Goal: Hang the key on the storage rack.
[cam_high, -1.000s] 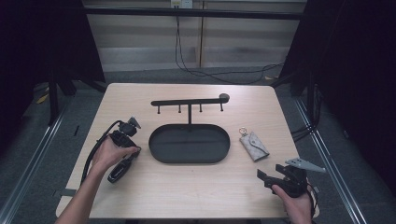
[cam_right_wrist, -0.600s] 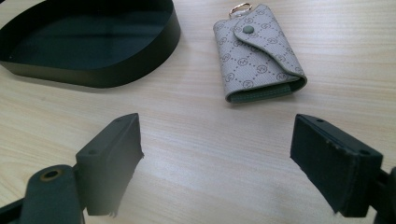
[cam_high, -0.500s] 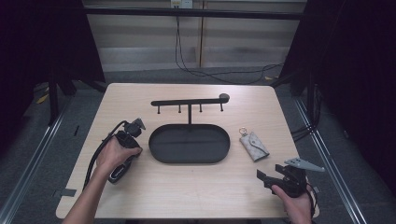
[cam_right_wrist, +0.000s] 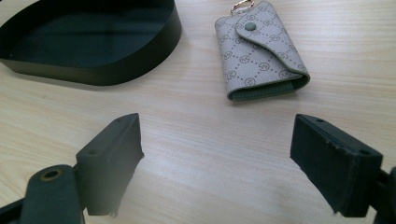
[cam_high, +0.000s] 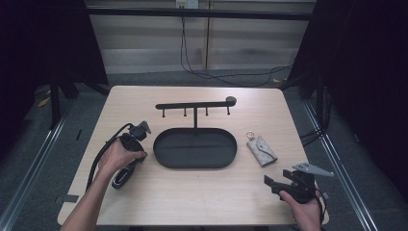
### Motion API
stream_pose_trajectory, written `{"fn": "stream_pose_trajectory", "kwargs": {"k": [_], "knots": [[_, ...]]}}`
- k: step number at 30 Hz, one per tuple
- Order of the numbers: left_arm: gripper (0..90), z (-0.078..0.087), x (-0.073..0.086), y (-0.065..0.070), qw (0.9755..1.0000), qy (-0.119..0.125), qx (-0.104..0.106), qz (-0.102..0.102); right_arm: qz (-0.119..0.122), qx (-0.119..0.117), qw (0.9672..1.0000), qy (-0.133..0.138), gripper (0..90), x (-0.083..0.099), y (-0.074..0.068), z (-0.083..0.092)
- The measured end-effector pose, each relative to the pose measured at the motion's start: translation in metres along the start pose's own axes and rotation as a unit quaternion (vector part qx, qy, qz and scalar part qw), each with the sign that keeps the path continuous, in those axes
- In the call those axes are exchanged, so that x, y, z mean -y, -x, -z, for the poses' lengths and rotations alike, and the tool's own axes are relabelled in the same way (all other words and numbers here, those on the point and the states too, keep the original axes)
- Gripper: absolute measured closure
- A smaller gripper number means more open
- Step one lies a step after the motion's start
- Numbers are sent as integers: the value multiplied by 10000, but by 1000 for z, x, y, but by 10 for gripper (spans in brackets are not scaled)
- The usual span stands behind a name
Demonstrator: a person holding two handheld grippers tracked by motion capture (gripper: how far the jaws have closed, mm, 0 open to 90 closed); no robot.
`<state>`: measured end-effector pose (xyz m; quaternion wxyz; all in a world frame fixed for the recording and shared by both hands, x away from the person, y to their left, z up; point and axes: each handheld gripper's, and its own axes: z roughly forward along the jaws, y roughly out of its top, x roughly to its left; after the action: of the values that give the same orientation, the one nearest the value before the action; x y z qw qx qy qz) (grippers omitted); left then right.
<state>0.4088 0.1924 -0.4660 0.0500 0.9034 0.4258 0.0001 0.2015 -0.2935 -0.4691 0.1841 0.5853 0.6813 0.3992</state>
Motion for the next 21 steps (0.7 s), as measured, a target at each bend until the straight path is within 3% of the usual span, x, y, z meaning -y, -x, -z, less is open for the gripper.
{"fn": "stream_pose_trajectory", "kwargs": {"k": [5, 7, 13, 15, 21], "knots": [[708, 1, 1, -5, 9997, -22, 240, -15, -18, 11, 10000, -19, 163, 0, 0, -1], [708, 3, 1, -6, 9997, -10, 253, 45, -17, 15, 10000, -19, 163, 0, 0, -1], [708, 13, 2, -6, 9995, 25, 306, -20, -16, 3, 10000, -25, 163, 0, 0, -1], [708, 17, 2, -6, 9997, 56, 234, -46, -18, 4, 10000, -30, 163, 0, 0, -1], [708, 31, 9, -6, 9992, 218, 342, -70, -43, 17, 10000, -35, 163, 0, 1, -1]]}}
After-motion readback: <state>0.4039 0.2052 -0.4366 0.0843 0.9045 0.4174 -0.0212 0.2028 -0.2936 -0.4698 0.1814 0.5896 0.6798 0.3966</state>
